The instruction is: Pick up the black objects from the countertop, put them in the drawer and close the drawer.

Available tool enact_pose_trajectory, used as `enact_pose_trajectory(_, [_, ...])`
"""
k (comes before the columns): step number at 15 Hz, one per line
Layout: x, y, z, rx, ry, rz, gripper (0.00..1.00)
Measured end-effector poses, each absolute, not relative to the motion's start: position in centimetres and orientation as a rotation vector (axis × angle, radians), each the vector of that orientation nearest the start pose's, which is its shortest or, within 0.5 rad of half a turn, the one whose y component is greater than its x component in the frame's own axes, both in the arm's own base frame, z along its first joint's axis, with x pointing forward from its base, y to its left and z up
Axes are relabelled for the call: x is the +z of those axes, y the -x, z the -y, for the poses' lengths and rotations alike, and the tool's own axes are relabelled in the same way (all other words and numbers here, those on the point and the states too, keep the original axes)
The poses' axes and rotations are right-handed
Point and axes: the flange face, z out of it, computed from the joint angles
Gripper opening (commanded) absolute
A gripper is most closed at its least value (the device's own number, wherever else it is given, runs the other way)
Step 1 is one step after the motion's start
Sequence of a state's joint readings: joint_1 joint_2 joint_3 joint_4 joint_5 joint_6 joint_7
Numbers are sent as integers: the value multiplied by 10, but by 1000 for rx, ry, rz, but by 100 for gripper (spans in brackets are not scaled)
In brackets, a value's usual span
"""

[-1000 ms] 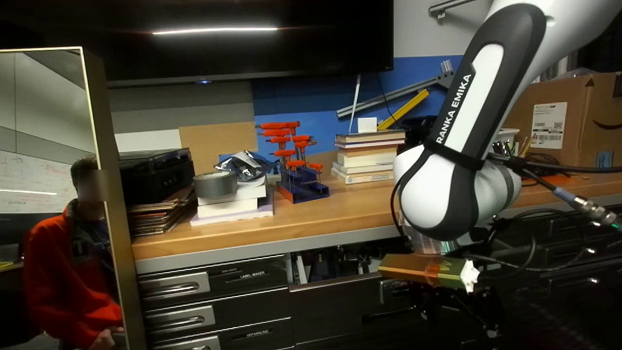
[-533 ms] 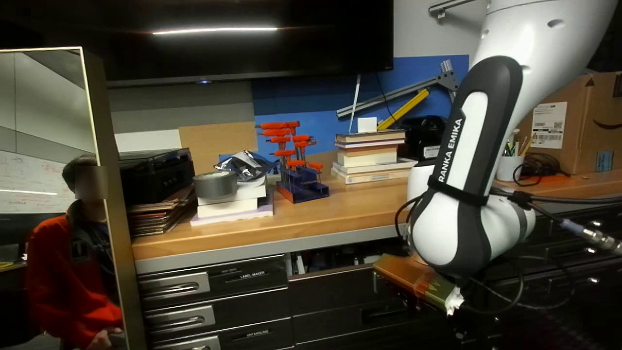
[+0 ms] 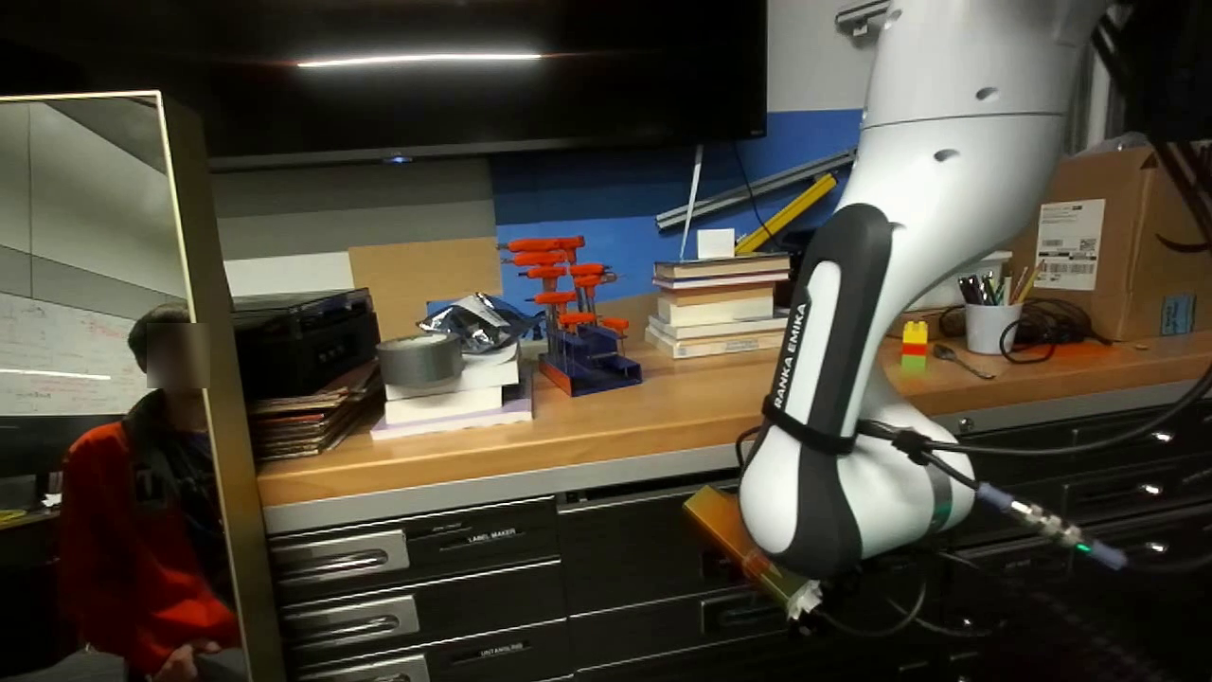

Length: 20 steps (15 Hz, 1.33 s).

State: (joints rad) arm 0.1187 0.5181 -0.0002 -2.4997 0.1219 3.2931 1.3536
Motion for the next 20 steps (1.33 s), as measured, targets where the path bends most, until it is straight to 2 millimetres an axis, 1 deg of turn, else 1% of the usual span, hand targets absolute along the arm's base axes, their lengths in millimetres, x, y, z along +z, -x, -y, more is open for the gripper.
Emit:
enact_pose_trajectory(3, [110, -499, -57, -325, 2292, -1782, 100])
enact_pose_trajectory(4, [107, -505, -61, -325, 2303, -1761, 100])
enact_pose_trajectory(7, [99, -507, -66, -327, 2348, -1720, 100])
enact_pose_trajectory(10, [98, -505, -55, -368, 2435, -1691, 100])
enact_pose_trajectory(12, [99, -500, -41, -343, 2545, -1694, 100])
enact_pose_trajectory(15, [111, -477, -19, -184, 2727, -1715, 100])
enact_pose_trajectory(17, [124, -456, -6, -56, 2858, -1667, 100])
enact_pose_trajectory(20, [155, -428, 8, 93, 3024, -1480, 100])
